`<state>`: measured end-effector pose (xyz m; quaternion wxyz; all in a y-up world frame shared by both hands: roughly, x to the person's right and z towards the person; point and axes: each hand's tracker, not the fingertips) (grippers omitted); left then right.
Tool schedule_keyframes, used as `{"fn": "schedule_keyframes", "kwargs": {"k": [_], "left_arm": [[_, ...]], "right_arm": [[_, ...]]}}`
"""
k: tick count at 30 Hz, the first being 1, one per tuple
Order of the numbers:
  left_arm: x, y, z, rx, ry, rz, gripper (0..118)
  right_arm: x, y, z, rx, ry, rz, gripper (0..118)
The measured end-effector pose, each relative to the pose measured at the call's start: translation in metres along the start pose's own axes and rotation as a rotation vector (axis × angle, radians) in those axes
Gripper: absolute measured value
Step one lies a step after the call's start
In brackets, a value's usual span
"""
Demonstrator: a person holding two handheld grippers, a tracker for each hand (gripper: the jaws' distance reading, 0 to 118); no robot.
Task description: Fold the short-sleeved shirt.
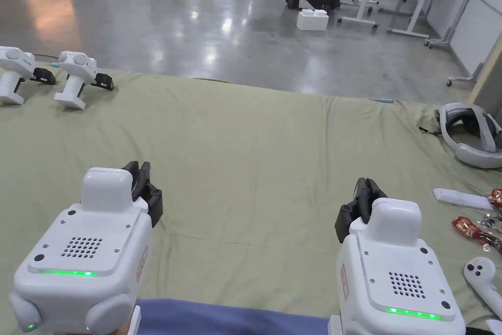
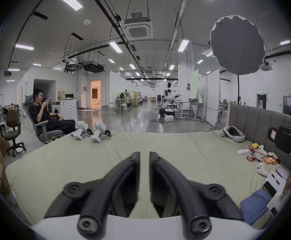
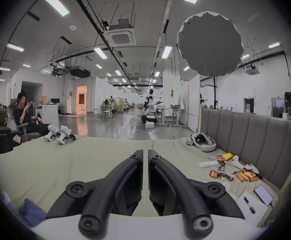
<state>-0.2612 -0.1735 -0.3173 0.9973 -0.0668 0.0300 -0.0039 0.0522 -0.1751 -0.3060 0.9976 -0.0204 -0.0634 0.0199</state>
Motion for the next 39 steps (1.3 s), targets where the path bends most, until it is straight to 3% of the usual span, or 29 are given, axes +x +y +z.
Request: {"fn": "schedule_keyframes", "kwargs": {"k": [2, 11, 22, 24, 25, 26, 27, 32, 39], "left_arm": [[-0.001, -0.001, -0.002, -0.003, -0.029, 0.022, 2], [-0.020, -0.008, -0.012, -0.077, -0.024, -0.032, 2], [-0.142, -0.074, -0.024, -0.683, -0.151, 0.188, 2], [-0.162, -0.095, -0.024, -0.761, -0.184, 0.247, 15], [-0.164, -0.098, -0.020, -0.771, -0.216, 0.271, 30], [-0.169, -0.106, -0.017, -0.764, -0.249, 0.302, 57], [-0.175, -0.113, -0.017, -0.788, -0.276, 0.344, 69], [-0.185, -0.134, -0.015, -0.825, -0.288, 0.401, 74], [-0.207, -0.179, -0.025, -0.902, -0.359, 0.769, 76]], "right_arm": [[-0.002, 0.002, 0.001, 0.010, 0.000, -0.002, 8], [0.000, 0.011, 0.001, 0.014, 0.004, -0.008, 8], [0.015, -0.004, -0.006, -0.095, 0.014, -0.003, 8], [0.015, -0.009, -0.008, -0.120, 0.013, -0.005, 8], [0.015, -0.011, -0.009, -0.131, 0.014, -0.006, 8], [0.015, -0.013, -0.009, -0.140, 0.016, -0.007, 8], [0.015, -0.015, -0.009, -0.148, 0.019, -0.004, 8], [0.009, -0.022, -0.005, -0.159, 0.030, 0.025, 8], [0.001, -0.021, 0.003, -0.169, 0.053, 0.051, 8]]}}
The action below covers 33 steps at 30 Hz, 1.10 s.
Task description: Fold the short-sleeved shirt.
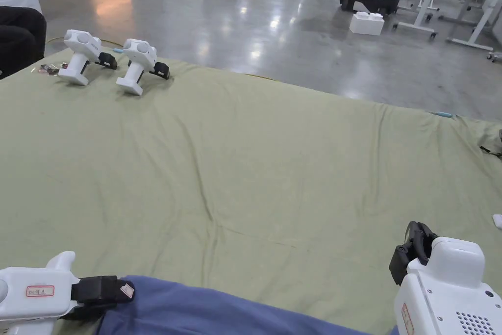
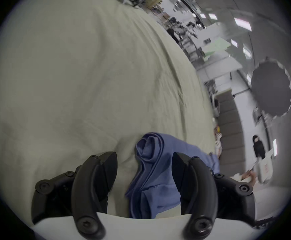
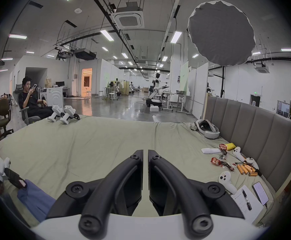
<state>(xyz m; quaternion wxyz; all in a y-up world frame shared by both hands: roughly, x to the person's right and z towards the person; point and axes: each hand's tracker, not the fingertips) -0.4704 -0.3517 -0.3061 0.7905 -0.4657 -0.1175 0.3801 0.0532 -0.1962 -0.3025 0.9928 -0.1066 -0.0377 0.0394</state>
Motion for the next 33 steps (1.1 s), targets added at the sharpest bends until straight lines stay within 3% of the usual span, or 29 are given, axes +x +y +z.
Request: {"fn": "schedule_keyframes", "kwargs": {"k": [4, 7, 9, 11, 13, 15, 19, 25, 29, 33], "left_arm": [[-0.008, -0.004, 0.008, 0.009, -0.162, 0.142, 75], [-0.005, -0.013, 0.003, -0.030, -0.209, 0.124, 72], [-0.015, -0.010, -0.004, -0.041, -0.206, 0.113, 58], [-0.010, -0.012, -0.009, -0.061, -0.186, 0.109, 26], [-0.021, -0.004, -0.017, -0.084, -0.110, 0.102, 20], [-0.024, -0.004, -0.013, -0.069, -0.150, 0.117, 14], [0.009, -0.018, -0.015, -0.034, -0.095, 0.046, 11], [0.020, -0.003, 0.011, 0.014, -0.117, 0.078, 10], [0.033, 0.008, 0.026, 0.029, -0.060, -0.034, 9], [0.044, 0.024, 0.060, 0.075, -0.012, -0.059, 9]], "right_arm": [[-0.007, 0.003, 0.006, 0.011, 0.017, 0.018, 8], [-0.012, 0.003, 0.005, 0.011, 0.034, 0.029, 8], [-0.016, 0.002, 0.004, 0.007, 0.043, 0.036, 8], [-0.018, 0.001, 0.003, 0.001, 0.050, 0.039, 8], [-0.020, -0.001, 0.002, -0.010, 0.056, 0.036, 8], [-0.021, 0.000, 0.002, -0.021, 0.062, 0.026, 8], [-0.022, 0.003, 0.001, -0.014, 0.072, 0.016, 8], [-0.021, 0.005, -0.003, -0.012, 0.079, 0.033, 8], [-0.018, 0.005, -0.004, -0.015, 0.081, 0.030, 8], [-0.014, 0.002, -0.007, -0.018, 0.079, 0.026, 8]]}}
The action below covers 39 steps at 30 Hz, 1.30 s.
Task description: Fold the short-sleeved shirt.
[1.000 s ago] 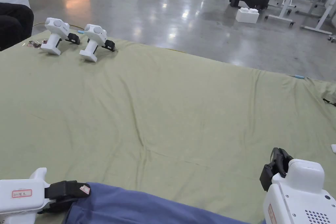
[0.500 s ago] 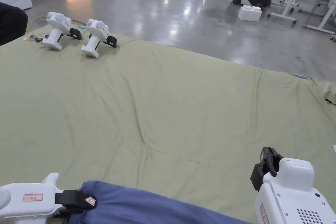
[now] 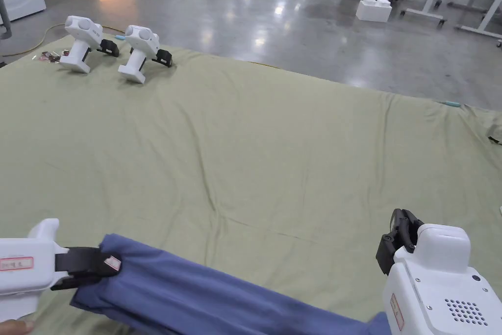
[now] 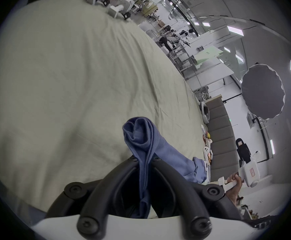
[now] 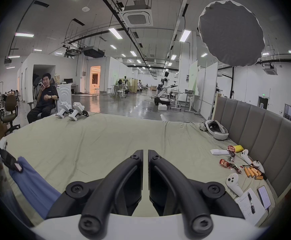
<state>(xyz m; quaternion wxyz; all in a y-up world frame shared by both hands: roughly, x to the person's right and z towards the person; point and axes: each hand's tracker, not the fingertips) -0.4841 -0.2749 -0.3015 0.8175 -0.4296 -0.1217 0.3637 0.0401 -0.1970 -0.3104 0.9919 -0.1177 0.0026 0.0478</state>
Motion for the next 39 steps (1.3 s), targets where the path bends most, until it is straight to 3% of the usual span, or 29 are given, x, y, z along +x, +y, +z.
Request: {"fn": "schedule_keyframes", "kwargs": {"k": [5, 10, 22, 32, 39], "left_arm": [[0.010, 0.018, 0.034, 0.026, 0.192, -0.085, 9], [0.040, 0.007, 0.029, -0.019, 0.232, -0.150, 9], [0.158, -0.059, -0.047, -0.179, 0.010, -0.215, 10], [0.180, -0.097, -0.161, -0.278, 0.088, -0.165, 10], [0.195, -0.117, -0.192, -0.326, 0.099, -0.146, 10]], "right_arm": [[0.004, -0.001, -0.002, -0.006, -0.004, -0.008, 8], [0.007, -0.002, -0.006, -0.013, -0.001, -0.044, 8], [0.008, -0.008, -0.002, -0.020, 0.008, -0.058, 8], [0.026, -0.020, 0.005, -0.047, -0.027, -0.086, 8], [0.036, -0.026, 0.008, -0.068, -0.055, -0.097, 8]]}}
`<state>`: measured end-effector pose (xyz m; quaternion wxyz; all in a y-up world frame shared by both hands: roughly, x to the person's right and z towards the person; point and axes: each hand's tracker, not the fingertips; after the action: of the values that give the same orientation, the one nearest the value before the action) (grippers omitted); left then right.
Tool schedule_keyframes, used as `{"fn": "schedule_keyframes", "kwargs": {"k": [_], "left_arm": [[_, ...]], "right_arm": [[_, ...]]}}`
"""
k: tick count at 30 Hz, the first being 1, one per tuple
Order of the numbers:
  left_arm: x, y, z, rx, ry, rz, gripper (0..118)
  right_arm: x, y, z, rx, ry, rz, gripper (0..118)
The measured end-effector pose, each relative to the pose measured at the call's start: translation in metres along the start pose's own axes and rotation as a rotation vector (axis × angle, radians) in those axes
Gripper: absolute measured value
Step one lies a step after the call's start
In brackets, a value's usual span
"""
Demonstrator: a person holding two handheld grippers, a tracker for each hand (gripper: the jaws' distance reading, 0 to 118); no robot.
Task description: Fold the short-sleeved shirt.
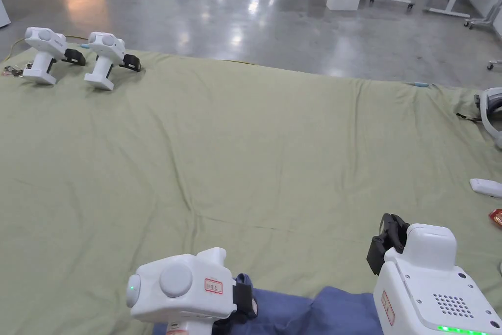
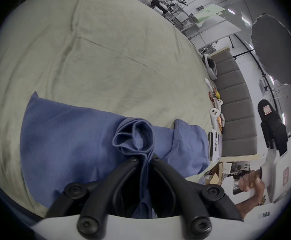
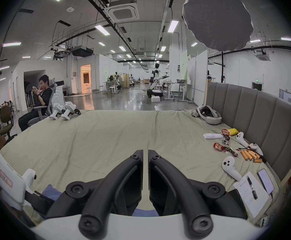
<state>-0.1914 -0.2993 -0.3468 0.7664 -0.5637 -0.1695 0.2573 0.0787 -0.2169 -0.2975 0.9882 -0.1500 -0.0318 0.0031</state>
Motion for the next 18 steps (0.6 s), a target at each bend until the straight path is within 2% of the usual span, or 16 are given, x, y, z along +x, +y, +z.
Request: {"fn": "schedule_keyframes", "kwargs": {"k": [2, 8, 9, 11, 18], "left_arm": [[0.003, 0.000, -0.007, 0.009, 0.065, -0.008, 10], [0.004, 0.001, -0.014, 0.000, 0.080, 0.034, 17], [0.003, 0.002, -0.010, 0.006, 0.063, 0.040, 30], [0.003, 0.004, -0.002, 0.011, 0.036, 0.042, 68], [0.007, 0.009, 0.044, 0.083, 0.017, 0.006, 68]], "right_arm": [[0.001, -0.001, 0.000, -0.006, -0.004, -0.004, 8], [0.002, -0.005, -0.002, -0.024, -0.001, -0.007, 8], [0.002, -0.005, -0.002, -0.025, 0.000, -0.006, 8], [0.002, -0.006, -0.002, -0.026, 0.000, -0.004, 8], [0.005, -0.008, -0.004, -0.037, 0.007, -0.019, 8]]}}
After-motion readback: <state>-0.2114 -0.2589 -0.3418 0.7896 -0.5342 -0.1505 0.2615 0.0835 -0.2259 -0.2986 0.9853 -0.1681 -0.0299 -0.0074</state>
